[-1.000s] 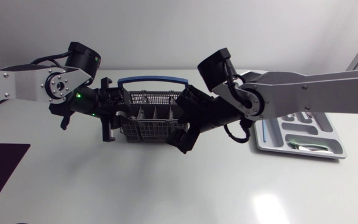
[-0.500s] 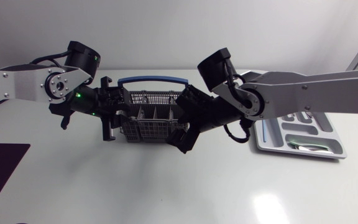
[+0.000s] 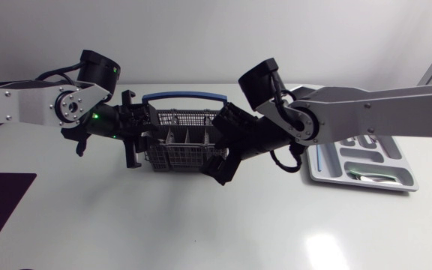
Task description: Unload the cutlery basket into the drawer organizer.
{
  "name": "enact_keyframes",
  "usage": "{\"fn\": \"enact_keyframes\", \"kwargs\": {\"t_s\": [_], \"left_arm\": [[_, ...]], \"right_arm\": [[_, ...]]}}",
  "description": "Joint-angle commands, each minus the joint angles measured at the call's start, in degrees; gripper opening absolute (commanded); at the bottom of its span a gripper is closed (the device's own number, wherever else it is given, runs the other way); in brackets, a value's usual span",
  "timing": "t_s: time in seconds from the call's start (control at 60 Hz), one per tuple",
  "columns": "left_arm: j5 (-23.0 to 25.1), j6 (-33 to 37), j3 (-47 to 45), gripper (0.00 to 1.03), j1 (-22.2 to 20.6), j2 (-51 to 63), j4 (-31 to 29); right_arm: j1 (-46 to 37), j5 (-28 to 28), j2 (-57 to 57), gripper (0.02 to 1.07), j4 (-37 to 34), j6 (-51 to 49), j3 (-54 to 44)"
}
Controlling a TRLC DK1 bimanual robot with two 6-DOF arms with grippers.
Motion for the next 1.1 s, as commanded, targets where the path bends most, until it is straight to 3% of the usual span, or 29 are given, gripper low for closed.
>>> {"fn": "enact_keyframes", "kwargs": {"t_s": [0.0, 0.233, 0.95, 1.083], "left_arm": [[0.5, 0.7, -1.9, 0.41, -0.3, -0.2, 0.7], [-0.5, 0.2, -3.5, 0.41, -1.6, 0.1, 5.2], [-8.8, 3.6, -1.3, 0.41, -1.6, 2.6, 6.2], [-12.1, 4.2, -1.0, 0.41, -1.8, 3.3, 6.0]], "right_arm": [[0.6, 0.1, 1.5, 1.02, 0.4, 1.6, -1.3], [0.6, 0.1, 1.5, 1.02, 0.5, 1.6, -1.5], [0.8, 0.0, 1.6, 1.02, 0.6, 1.3, -1.8], [0.9, 0.0, 1.7, 1.02, 0.7, 1.3, -1.9]]}}
